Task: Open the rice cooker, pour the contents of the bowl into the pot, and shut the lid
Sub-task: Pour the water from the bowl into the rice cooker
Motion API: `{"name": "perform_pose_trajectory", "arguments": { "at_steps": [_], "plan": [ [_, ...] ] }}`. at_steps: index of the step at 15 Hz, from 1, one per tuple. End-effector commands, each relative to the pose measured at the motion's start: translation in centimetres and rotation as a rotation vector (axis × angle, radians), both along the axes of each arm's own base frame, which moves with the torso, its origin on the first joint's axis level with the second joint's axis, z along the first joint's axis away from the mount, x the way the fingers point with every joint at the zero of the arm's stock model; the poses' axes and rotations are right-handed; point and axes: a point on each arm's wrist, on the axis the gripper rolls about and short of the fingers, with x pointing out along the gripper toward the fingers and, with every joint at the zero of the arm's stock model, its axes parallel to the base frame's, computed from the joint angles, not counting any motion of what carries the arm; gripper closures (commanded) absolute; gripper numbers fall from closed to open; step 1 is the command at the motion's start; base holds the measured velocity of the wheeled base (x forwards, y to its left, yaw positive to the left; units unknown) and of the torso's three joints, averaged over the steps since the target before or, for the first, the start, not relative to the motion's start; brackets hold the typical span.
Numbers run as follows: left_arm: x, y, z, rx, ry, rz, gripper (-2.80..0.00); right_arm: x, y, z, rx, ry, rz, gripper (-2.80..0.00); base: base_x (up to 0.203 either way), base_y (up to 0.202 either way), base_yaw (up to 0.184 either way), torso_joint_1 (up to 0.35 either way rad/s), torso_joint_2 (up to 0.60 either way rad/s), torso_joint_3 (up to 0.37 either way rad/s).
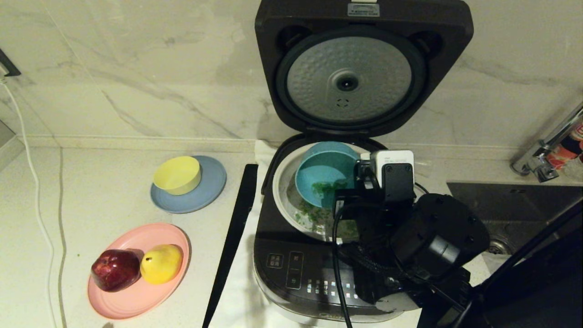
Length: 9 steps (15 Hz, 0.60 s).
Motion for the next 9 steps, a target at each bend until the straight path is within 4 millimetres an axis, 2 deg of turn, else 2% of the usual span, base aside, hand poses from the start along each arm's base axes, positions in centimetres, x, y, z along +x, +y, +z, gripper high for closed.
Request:
{"name": "perform_pose_trajectory", "arguments": {
  "at_steps": [1, 5, 9],
  "plan": [
    [0.0, 0.0, 0.0, 0.001, -0.001, -0.001, 0.00, 0.3, 0.4, -1.3, -0.026, 0.021, -0.003, 0.00, 0.000, 0.000, 0.000, 0.000, 0.00, 0.000],
    [0.0, 0.0, 0.0, 0.001, -0.001, -0.001, 0.00, 0.2, -0.1, 1.8, 0.044, -0.043, -0.013, 0.00, 0.000, 0.000, 0.000, 0.000, 0.00, 0.000],
    [0.0, 0.0, 0.0, 0.001, -0.001, 0.000, 0.00, 0.2, -0.1, 0.9, 0.031, -0.024, -0.008, 0.00, 0.000, 0.000, 0.000, 0.000, 0.00, 0.000]
  ]
}}
